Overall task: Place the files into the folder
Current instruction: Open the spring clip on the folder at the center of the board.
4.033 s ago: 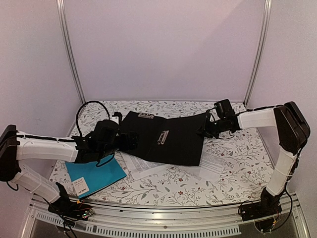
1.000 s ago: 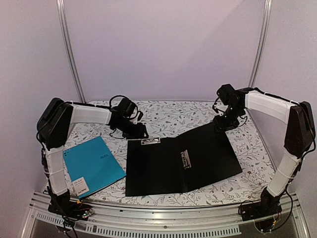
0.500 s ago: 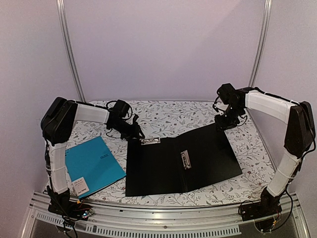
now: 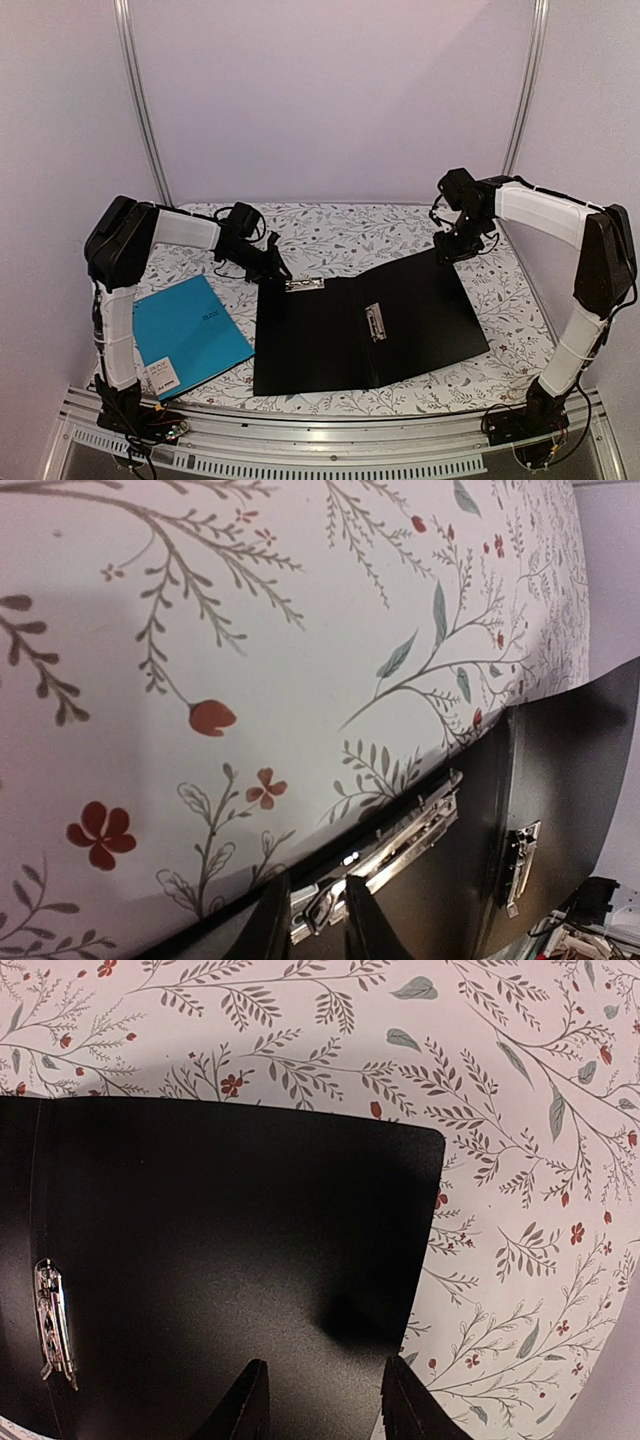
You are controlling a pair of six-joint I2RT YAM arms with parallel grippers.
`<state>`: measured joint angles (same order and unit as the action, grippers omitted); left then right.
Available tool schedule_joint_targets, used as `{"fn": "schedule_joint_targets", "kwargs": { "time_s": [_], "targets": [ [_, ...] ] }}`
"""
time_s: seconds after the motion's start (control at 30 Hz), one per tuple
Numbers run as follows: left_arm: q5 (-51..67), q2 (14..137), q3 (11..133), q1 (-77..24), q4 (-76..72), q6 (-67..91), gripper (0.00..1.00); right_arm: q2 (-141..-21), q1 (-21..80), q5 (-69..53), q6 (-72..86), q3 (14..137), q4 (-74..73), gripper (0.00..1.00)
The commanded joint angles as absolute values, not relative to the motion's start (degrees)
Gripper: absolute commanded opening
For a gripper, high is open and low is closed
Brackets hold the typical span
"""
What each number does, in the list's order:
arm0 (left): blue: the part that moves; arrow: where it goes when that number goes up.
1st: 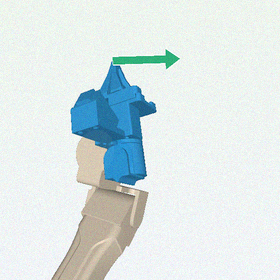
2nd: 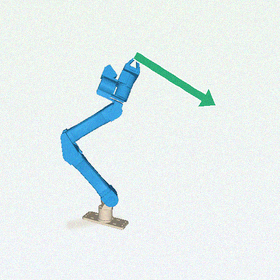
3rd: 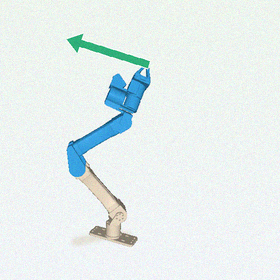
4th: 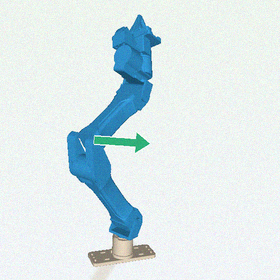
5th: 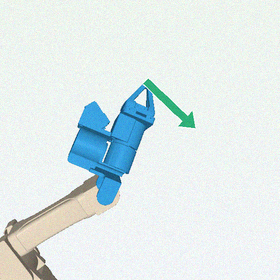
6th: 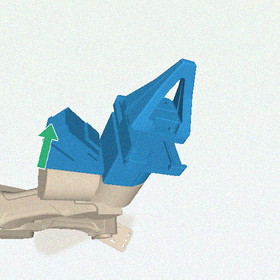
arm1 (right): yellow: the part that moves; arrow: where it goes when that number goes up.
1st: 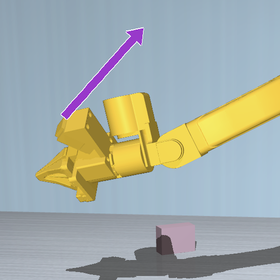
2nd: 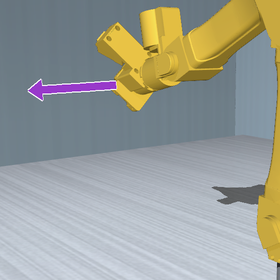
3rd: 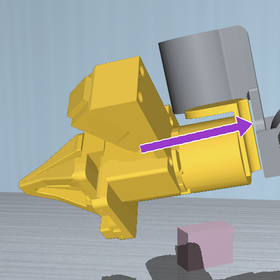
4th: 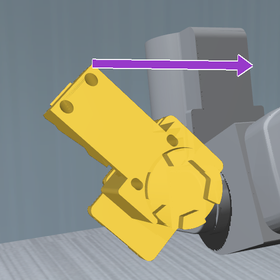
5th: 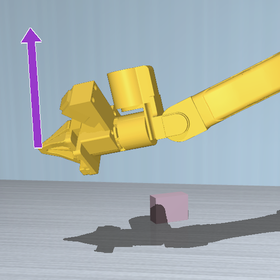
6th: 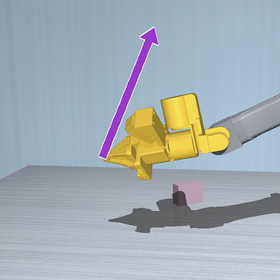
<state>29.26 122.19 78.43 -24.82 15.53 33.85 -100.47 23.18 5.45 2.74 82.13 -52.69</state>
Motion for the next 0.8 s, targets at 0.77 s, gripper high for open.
{"fn": "schedule_joint_targets", "kwargs": {
  "time_s": [0.77],
  "targets": [
    [32.43, 123.87, 75.15, -23.52, 9.59, 35.97, 0.00, -100.60, 24.12, 5.42, 2.38, 83.66, -53.53, 0.41]
  ]
}}
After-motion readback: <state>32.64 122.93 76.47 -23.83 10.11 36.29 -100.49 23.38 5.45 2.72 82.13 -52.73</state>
